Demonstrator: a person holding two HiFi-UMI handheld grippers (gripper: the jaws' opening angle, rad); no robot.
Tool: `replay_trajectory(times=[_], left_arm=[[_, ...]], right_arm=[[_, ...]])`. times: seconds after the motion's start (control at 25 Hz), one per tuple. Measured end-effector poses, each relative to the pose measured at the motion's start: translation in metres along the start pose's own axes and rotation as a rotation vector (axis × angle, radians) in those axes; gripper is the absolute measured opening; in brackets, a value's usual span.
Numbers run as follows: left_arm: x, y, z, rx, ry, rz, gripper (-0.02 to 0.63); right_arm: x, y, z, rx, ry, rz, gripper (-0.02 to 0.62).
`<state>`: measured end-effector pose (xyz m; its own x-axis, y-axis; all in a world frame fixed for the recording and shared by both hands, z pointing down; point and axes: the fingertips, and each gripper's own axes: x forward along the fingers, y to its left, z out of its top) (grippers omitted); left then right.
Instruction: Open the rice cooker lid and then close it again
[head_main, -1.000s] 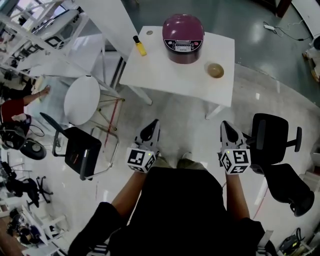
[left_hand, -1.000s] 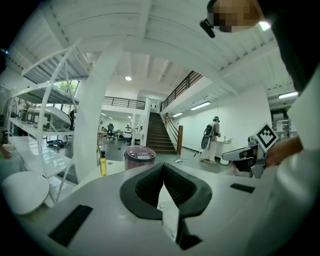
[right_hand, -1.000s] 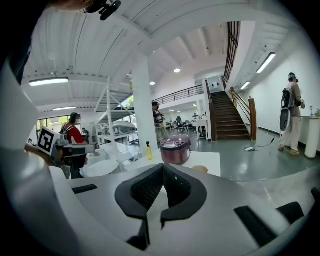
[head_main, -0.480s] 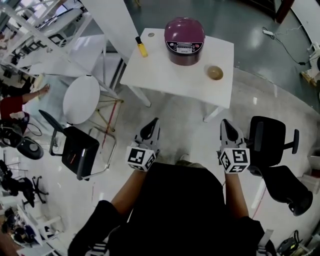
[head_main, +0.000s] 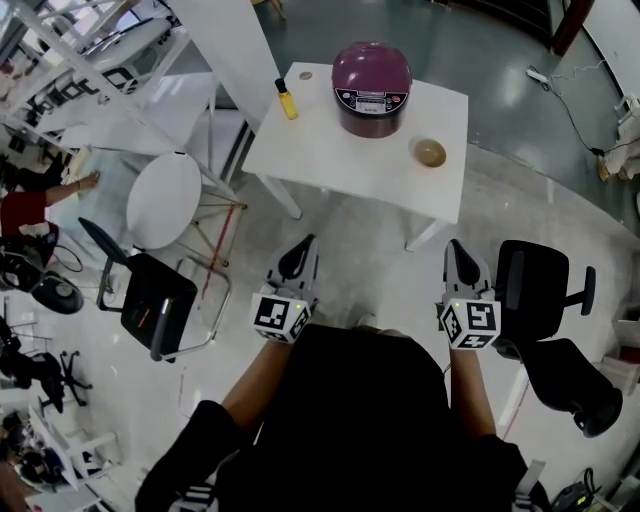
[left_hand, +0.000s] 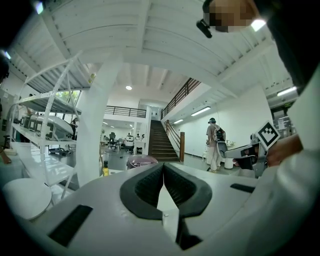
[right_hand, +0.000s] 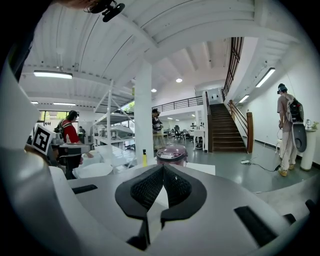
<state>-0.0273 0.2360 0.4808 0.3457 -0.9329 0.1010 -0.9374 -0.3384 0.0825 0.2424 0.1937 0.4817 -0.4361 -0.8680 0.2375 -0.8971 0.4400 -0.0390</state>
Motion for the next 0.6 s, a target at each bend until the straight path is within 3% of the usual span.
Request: replay_trajectory(times=[0.6], left_arm=[[-0.0012, -0.0084, 0.0033, 0.004, -0.019, 0.014, 0.003]], right_arm=[[-0.0064, -0.0046, 0.0020, -0.011, -0.002, 0.009, -0.001]])
